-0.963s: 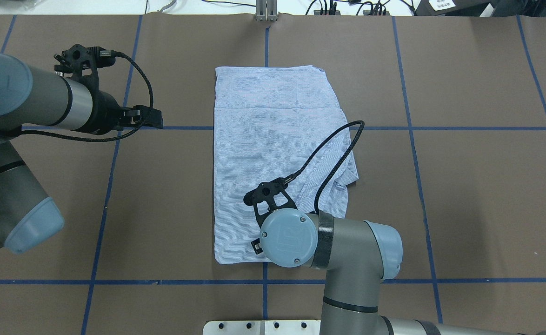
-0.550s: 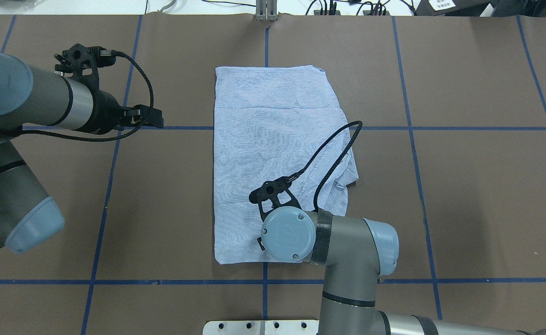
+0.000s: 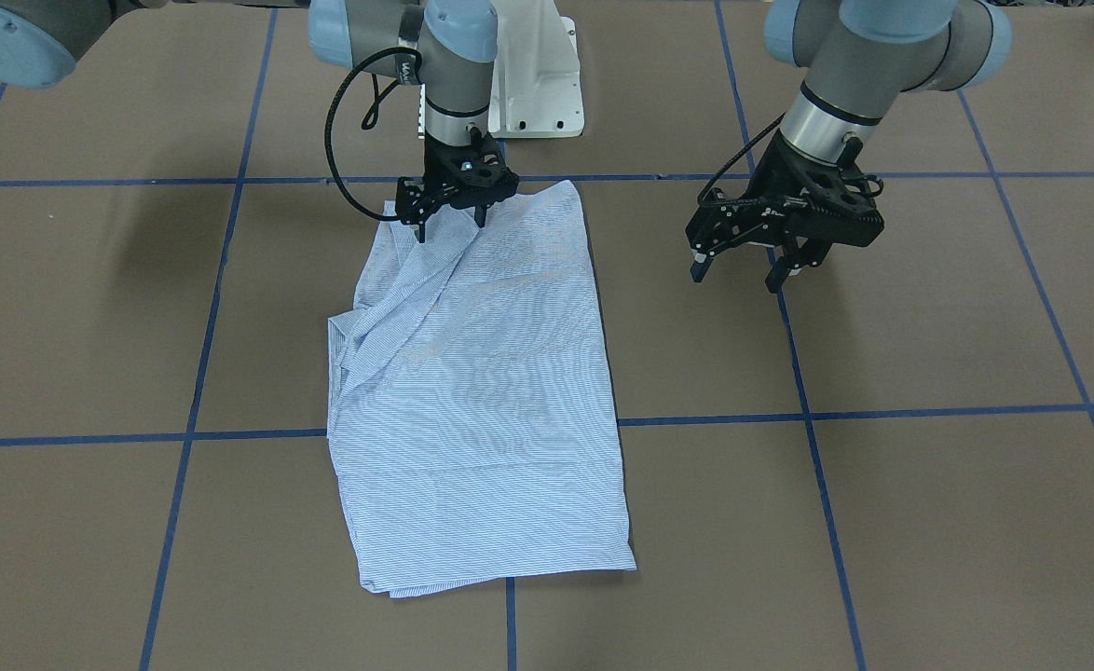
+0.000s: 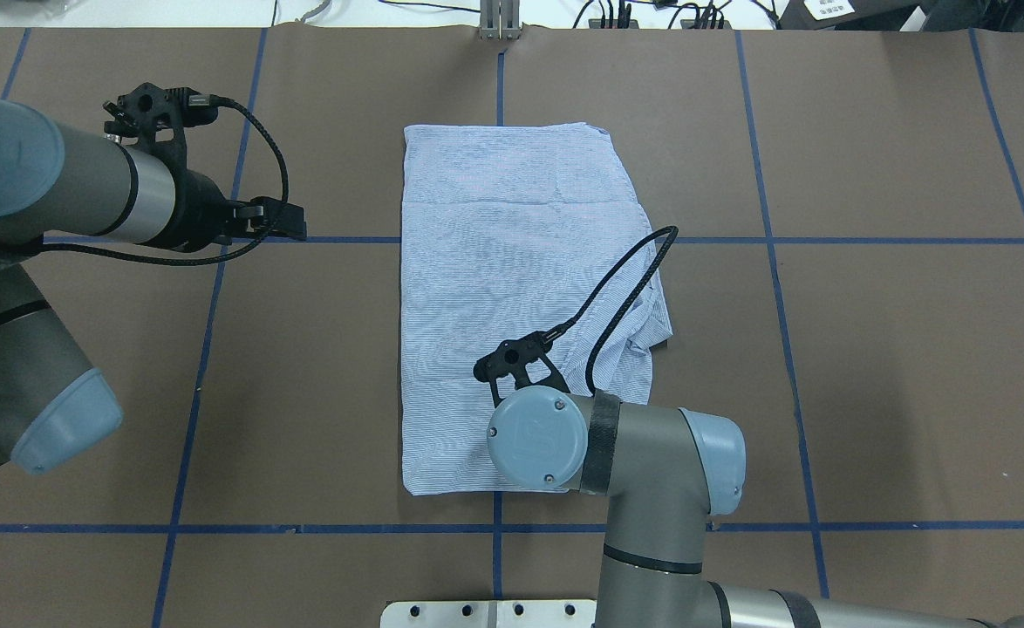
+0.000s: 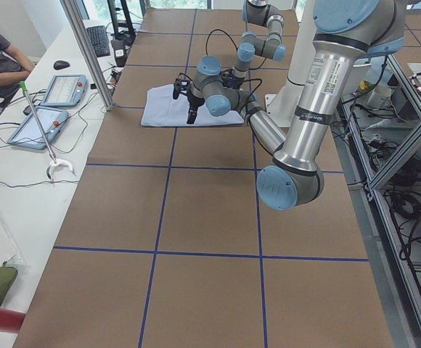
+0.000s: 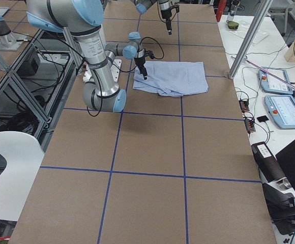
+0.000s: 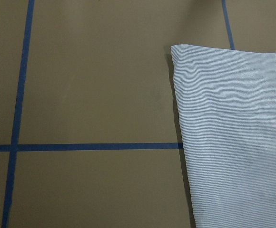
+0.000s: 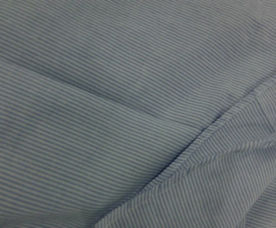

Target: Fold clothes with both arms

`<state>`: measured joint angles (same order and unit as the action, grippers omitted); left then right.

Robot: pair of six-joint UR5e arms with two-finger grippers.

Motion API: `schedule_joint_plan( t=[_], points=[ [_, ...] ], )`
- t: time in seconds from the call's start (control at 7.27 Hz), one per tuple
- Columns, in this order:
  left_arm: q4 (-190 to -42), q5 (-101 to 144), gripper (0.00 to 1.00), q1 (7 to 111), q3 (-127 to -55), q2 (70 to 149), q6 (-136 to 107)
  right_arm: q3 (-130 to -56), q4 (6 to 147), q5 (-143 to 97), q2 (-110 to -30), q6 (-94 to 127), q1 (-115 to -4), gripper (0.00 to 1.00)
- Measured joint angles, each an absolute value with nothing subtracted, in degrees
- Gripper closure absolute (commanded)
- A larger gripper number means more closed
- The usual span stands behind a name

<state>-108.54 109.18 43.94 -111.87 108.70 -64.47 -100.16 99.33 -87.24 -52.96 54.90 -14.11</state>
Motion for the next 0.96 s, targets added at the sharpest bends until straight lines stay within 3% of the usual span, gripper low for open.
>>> schedule_joint_plan(
  t=[0.96],
  points=[
    [-108.5,109.2,0.0,43.9,-111.9,109.0,-64.8,-98.6,99.8,-87.5,-52.6,54.9,-13.8,0.01]
  ],
)
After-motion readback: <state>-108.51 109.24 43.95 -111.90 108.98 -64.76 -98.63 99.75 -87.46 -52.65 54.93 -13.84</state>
